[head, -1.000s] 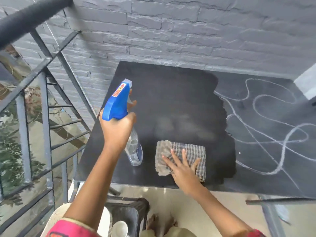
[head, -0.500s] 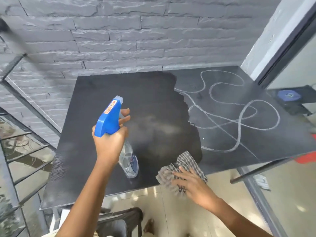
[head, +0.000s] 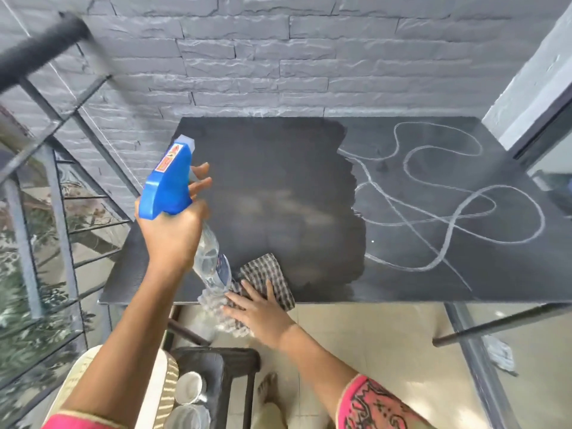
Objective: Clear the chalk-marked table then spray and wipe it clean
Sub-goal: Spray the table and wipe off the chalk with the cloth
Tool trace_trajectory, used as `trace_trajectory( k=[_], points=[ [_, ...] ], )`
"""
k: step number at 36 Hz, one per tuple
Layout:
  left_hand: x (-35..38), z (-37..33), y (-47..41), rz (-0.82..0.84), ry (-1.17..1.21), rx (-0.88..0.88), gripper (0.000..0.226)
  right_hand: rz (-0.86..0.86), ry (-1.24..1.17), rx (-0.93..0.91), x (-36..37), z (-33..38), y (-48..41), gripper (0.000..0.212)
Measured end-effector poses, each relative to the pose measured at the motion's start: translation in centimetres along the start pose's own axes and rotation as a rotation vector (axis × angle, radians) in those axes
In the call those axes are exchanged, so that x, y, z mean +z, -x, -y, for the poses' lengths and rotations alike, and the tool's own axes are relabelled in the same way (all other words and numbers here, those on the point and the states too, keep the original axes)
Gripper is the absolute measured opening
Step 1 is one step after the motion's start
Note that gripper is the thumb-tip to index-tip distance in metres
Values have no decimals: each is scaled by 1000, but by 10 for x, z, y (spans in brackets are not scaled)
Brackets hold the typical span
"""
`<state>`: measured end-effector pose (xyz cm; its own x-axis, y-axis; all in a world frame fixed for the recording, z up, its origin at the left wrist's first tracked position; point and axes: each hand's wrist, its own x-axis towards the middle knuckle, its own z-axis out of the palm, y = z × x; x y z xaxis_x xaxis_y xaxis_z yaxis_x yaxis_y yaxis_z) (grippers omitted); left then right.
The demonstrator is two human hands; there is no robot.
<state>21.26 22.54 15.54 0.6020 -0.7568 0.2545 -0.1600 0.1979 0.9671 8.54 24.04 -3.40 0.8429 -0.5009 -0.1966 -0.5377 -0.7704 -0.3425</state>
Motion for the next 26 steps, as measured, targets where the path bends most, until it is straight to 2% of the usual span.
trace_trajectory(
  k=[4,7,12,14,18,21,25,26],
  points=[
    [-4,-2,10,-4,-7,-12,27,12,-15,46,-2,-45,46,63],
    [0,-1,22,29,-65,22,36,-129,-144,139,-5,-76,87,57],
    [14,4,49,106,-78,-15,35,-300,-425,508,-35,-111,137,57],
    [23,5,61,160,-93,-12,32,-421,-584,598,-51,-120,151,51],
    [45,9,89,273,-101,-31,28,-734,-684,716,-88,-130,177,55],
    [65,19,110,338,-172,-81,25,-926,-725,752,-117,-130,202,58],
    [89,38,136,443,-309,-161,13,-1128,-809,756,-144,-133,230,51],
    [96,43,143,469,-339,-182,19,-1173,-837,765,-148,-135,236,49]
  ],
)
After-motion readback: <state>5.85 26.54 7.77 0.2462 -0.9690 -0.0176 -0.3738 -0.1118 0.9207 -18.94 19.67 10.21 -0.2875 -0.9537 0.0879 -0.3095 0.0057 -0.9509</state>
